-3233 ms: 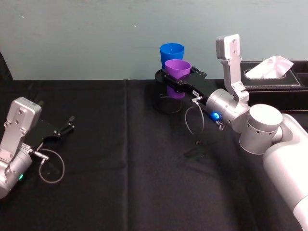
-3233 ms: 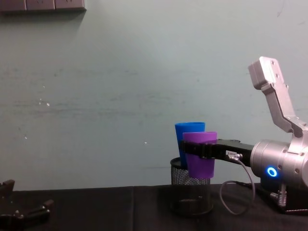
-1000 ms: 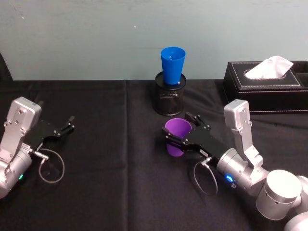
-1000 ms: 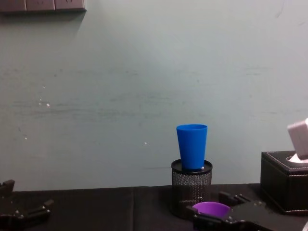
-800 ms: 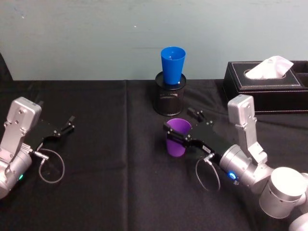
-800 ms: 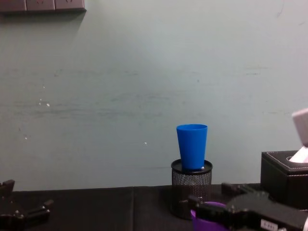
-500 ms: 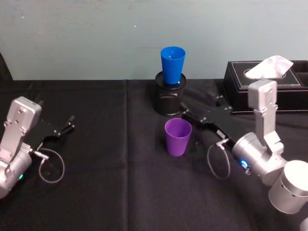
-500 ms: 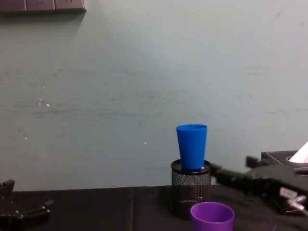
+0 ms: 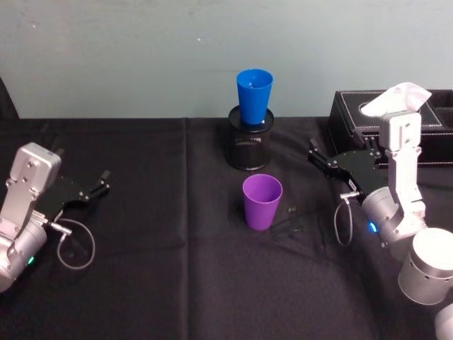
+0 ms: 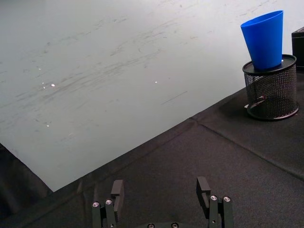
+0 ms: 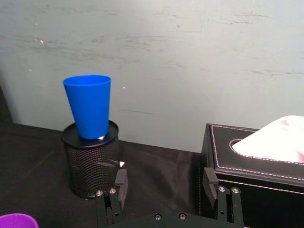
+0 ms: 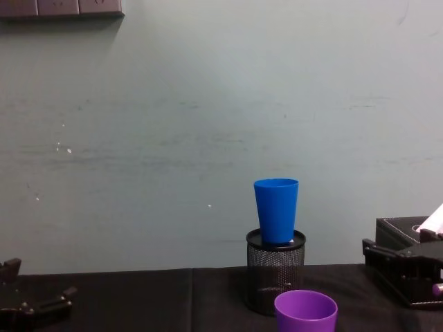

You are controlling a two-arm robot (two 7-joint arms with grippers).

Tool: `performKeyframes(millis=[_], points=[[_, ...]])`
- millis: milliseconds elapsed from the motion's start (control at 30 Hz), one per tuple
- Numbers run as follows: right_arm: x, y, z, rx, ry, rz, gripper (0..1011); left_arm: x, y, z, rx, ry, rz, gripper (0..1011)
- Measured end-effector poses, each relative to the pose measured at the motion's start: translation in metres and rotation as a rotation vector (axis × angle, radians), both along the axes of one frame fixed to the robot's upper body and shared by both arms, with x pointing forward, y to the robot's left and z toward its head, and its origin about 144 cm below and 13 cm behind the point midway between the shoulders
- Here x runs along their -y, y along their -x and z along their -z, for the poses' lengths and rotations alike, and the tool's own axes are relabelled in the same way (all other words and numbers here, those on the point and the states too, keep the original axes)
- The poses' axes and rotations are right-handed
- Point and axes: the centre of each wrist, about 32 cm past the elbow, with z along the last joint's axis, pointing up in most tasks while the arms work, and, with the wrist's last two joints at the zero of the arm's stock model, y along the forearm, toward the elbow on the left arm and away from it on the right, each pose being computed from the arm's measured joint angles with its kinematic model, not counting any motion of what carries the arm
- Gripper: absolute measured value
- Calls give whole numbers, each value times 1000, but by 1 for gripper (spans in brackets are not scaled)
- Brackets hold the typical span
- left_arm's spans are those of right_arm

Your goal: Pick up one cup with a gripper and tap it against the other cup.

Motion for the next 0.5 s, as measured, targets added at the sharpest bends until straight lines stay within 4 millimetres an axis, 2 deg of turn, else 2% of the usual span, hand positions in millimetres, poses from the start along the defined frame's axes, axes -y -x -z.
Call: performKeyframes(millis=[500], points=[[-6, -3, -6, -15, 82, 53, 1004, 0, 0, 0, 0, 0, 0, 1000]])
